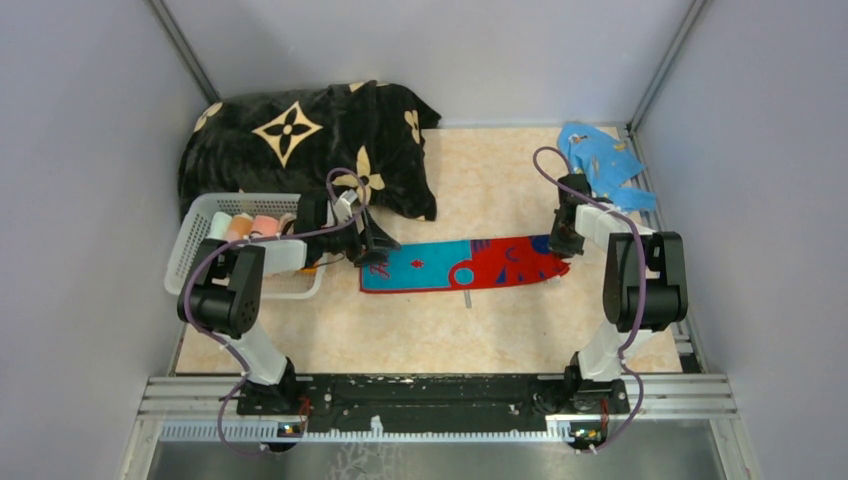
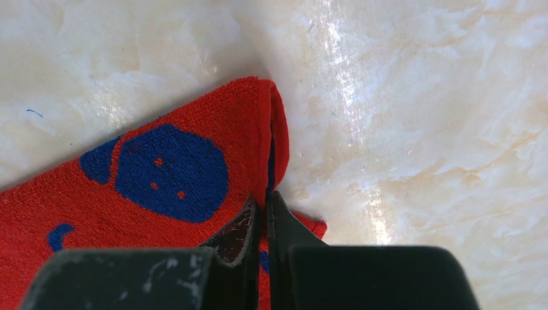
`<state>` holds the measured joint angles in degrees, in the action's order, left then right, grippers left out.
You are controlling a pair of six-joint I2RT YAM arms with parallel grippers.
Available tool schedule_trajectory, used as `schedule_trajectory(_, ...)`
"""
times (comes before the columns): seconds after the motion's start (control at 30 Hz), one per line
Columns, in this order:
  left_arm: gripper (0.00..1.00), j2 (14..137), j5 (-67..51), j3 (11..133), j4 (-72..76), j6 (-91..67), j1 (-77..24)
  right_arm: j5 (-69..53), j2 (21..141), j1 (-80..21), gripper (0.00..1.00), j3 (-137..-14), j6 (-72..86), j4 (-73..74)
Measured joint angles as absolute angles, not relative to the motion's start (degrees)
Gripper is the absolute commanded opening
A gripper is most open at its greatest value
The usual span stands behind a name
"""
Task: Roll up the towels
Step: Fold the towel at the center of the board.
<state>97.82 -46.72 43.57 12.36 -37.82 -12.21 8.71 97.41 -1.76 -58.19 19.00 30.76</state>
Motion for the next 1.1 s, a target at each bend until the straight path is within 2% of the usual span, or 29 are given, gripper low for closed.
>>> schedule_trajectory(0.27,0.83,92.88,-46.76,44.16,9.54,-37.34,-11.86,8.73,97.38,-1.76,0.00,-58.17,19.00,30.70)
schedule_trajectory(0.53,0.82,83.61,-34.65,49.04,-2.35,-29.12,-15.14,9.85,95.83,-2.09,0.00,-57.65,19.27,31.42)
schedule_trajectory(0.87,0.83,79.90,-24.10,48.97,-10.31,-26.00,-18.22,27.24,90.17,-2.63,0.00,-58.41,22.00,35.27)
schedule_trajectory(1.1,0.82,80.29,-21.39,48.99,-11.25,-25.98,-21.30,30.92,90.17,-3.62,0.00,-61.39,21.80,36.80)
